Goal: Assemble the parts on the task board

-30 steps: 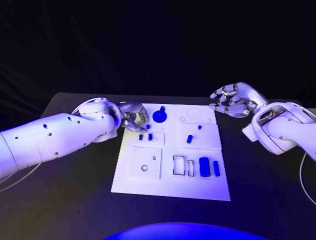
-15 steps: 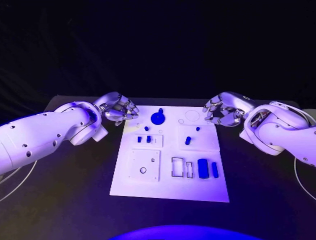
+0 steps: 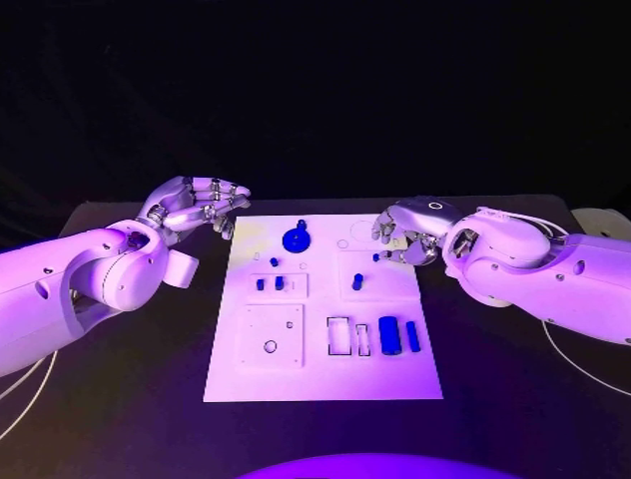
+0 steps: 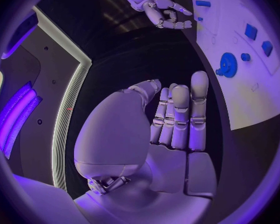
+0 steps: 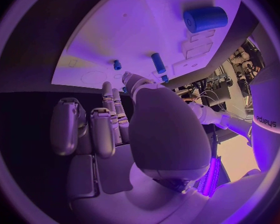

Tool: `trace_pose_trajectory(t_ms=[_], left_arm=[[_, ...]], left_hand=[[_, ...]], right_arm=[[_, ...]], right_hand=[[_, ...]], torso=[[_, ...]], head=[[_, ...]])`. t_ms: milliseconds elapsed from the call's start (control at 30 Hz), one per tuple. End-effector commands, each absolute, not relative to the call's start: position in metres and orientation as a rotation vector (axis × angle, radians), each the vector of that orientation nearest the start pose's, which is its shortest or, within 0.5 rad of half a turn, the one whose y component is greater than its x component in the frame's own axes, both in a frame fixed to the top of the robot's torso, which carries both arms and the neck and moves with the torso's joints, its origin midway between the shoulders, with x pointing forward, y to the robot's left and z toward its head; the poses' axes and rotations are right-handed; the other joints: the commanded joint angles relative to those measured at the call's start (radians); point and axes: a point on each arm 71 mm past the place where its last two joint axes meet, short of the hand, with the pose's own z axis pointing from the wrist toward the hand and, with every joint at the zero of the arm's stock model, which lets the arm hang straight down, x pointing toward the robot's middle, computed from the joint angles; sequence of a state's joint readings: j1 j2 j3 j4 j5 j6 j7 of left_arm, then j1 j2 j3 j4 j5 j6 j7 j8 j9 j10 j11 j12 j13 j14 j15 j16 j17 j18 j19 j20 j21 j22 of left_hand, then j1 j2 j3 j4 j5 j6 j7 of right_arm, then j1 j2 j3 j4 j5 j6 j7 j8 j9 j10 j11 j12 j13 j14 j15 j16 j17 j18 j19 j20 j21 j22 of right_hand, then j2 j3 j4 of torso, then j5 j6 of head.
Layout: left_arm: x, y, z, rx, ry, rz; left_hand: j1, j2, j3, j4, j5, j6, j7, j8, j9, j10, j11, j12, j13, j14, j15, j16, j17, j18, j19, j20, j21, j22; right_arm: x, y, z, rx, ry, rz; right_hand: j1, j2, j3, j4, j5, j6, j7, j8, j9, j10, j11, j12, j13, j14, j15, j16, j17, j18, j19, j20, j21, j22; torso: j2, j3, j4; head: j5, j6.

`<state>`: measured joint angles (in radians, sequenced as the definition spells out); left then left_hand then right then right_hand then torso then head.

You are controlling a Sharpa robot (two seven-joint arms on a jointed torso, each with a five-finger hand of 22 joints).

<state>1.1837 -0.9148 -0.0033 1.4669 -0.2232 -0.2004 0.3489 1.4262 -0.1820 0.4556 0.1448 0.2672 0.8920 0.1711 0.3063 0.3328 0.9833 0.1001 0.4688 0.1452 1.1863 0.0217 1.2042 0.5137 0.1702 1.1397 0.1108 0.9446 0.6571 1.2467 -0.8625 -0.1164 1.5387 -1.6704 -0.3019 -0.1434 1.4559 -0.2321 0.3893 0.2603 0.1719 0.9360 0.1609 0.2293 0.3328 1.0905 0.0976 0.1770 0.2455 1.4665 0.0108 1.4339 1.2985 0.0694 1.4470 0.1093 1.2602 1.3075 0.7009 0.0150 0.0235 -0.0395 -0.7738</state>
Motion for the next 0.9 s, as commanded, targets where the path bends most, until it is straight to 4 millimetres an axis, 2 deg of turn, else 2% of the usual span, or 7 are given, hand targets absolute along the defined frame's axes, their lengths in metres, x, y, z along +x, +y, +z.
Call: trace_pose_trajectory(t_ms=[33, 167, 400, 500, 900], left_arm=[[0.494, 0.253, -0.171, -1.001, 1.396, -1.563], [0.492, 0.251, -0.171, -1.007, 1.391, -1.574], [0.490, 0.249, -0.171, -1.009, 1.388, -1.577], [0.490, 0.249, -0.171, -1.011, 1.388, -1.576], [0.490, 0.250, -0.171, -1.017, 1.390, -1.564]], left_hand=[[0.001, -0.007, 0.008, -0.001, 0.004, 0.003, -0.005, 0.006, 0.001, 0.008, -0.002, 0.006, 0.002, -0.011, 0.000, -0.006, -0.003, 0.008, -0.010, -0.001, -0.006, -0.003], [0.002, -0.008, 0.010, -0.002, 0.004, 0.001, -0.005, 0.005, 0.001, 0.008, -0.002, 0.008, 0.003, -0.013, -0.001, -0.006, -0.004, 0.009, -0.010, -0.001, -0.008, -0.004], [0.002, -0.008, 0.013, -0.005, 0.004, -0.003, -0.003, 0.003, 0.000, 0.006, -0.001, 0.011, 0.004, -0.013, -0.001, -0.006, -0.002, 0.008, -0.010, -0.002, -0.009, -0.005], [0.003, -0.009, 0.015, -0.006, 0.005, -0.007, -0.001, 0.002, -0.001, 0.004, 0.000, 0.012, 0.005, -0.013, 0.000, -0.006, -0.003, 0.008, -0.010, -0.002, -0.010, -0.006], [0.005, -0.008, 0.024, -0.012, 0.005, -0.015, 0.003, -0.002, -0.002, -0.003, 0.002, 0.016, 0.007, -0.011, 0.001, -0.003, 0.000, 0.007, -0.007, -0.002, -0.008, -0.003]], right_arm=[[0.479, -0.201, -0.193, -0.462, 1.647, 0.399], [0.480, -0.196, -0.198, -0.479, 1.657, 0.390], [0.481, -0.192, -0.204, -0.491, 1.669, 0.389], [0.481, -0.190, -0.207, -0.493, 1.673, 0.390], [0.482, -0.188, -0.213, -0.492, 1.693, 0.383]], right_hand=[[0.002, -0.011, 0.007, 0.000, -0.005, 0.001, 0.007, -0.004, -0.001, -0.003, 0.002, -0.005, -0.003, 0.046, 0.005, 0.005, 0.003, -0.008, 0.008, 0.002, 0.009, 0.107], [0.005, -0.011, 0.012, -0.004, -0.003, 0.001, 0.008, -0.005, -0.001, -0.003, 0.003, -0.006, -0.006, 0.048, 0.007, 0.008, 0.008, -0.009, 0.010, 0.003, 0.014, 0.110], [0.011, -0.005, 0.033, -0.016, 0.004, 0.013, 0.009, -0.001, 0.000, 0.008, 0.003, -0.006, -0.015, 0.051, 0.007, 0.015, 0.019, -0.013, 0.019, 0.006, 0.037, 0.124], [0.011, -0.002, 0.056, -0.024, -0.016, 0.022, 0.007, 0.000, 0.001, 0.019, 0.001, -0.006, -0.024, 0.052, 0.006, 0.018, 0.022, -0.014, 0.022, 0.006, 0.045, 0.130], [0.006, 0.023, 0.154, -0.076, -0.028, 0.061, -0.006, 0.014, 0.008, 0.064, -0.013, -0.002, -0.045, 0.053, -0.006, 0.023, 0.028, -0.021, 0.036, -0.003, 0.084, 0.155]], torso=[[-0.001, 0.0007, 0.0001], [-0.001, 0.0014, -0.0011], [0.000, 0.0024, 0.0008], [0.000, 0.0023, -0.0005], [-0.001, 0.0027, -0.0007]], head=[[-0.001, -0.002], [0.000, -0.001], [0.005, -0.003], [0.006, -0.003], [0.003, -0.005]])
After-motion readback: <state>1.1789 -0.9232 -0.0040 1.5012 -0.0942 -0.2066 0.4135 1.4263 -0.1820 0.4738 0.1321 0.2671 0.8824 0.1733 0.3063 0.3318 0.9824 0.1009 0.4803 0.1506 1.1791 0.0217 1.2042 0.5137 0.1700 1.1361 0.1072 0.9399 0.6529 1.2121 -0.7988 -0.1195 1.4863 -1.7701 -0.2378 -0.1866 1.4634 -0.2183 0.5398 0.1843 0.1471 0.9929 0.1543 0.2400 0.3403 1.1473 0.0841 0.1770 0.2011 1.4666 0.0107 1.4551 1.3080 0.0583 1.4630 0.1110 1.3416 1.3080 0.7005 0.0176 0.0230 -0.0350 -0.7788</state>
